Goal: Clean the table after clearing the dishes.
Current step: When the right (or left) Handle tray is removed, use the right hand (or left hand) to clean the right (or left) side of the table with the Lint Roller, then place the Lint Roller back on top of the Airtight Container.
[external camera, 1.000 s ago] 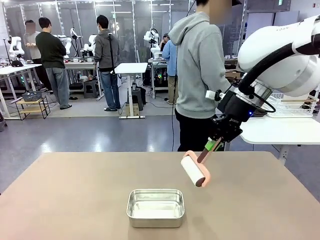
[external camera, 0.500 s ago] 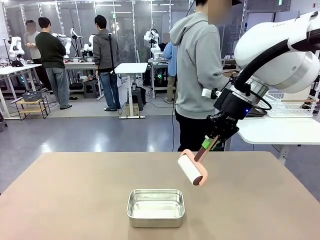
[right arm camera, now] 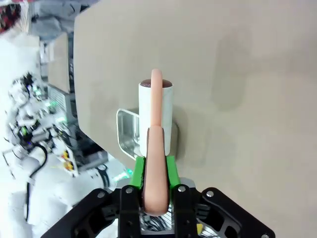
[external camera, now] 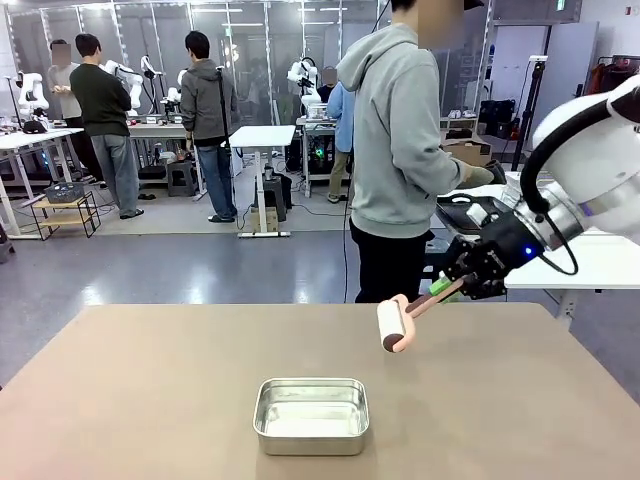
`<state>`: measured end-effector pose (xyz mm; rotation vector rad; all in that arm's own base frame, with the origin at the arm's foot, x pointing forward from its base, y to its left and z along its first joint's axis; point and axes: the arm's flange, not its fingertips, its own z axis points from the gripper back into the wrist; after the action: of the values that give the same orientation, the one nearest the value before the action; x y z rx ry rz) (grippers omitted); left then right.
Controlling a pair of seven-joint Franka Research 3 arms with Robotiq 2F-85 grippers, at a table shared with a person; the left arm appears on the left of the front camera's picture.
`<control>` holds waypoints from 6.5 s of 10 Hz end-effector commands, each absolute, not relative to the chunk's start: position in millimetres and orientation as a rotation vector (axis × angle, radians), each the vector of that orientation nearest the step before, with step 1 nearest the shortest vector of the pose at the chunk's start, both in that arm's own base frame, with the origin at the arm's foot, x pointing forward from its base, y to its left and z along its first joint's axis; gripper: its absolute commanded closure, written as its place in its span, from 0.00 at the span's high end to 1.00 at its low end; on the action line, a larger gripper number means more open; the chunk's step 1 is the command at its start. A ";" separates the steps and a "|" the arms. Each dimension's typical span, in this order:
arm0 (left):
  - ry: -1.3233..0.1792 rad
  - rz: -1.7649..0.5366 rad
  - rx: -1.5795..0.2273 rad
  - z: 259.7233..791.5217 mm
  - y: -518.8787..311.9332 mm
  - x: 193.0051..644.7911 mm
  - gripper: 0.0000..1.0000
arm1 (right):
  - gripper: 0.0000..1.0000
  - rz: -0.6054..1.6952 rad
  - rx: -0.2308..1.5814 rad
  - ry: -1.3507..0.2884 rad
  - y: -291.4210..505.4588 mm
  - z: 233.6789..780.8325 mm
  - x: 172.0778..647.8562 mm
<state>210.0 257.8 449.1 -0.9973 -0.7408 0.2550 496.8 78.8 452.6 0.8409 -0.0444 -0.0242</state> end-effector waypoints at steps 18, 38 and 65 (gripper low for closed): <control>-0.738 0.257 -1.014 454.1 259.4 209.1 1.00 | 0.21 -0.021 0.849 0.038 15.2 300.3 512.9; -0.738 0.257 -1.014 454.1 259.4 209.1 1.00 | 0.21 -0.045 -0.072 -0.085 -65.8 508.1 456.8; -0.738 0.257 -1.014 454.1 259.4 209.1 1.00 | 0.21 1.217 -0.043 -0.407 253.7 609.2 368.0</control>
<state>209.9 257.8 449.1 -0.9975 -0.7409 0.2550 361.3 240.2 611.5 -0.0495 -0.4076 1.1259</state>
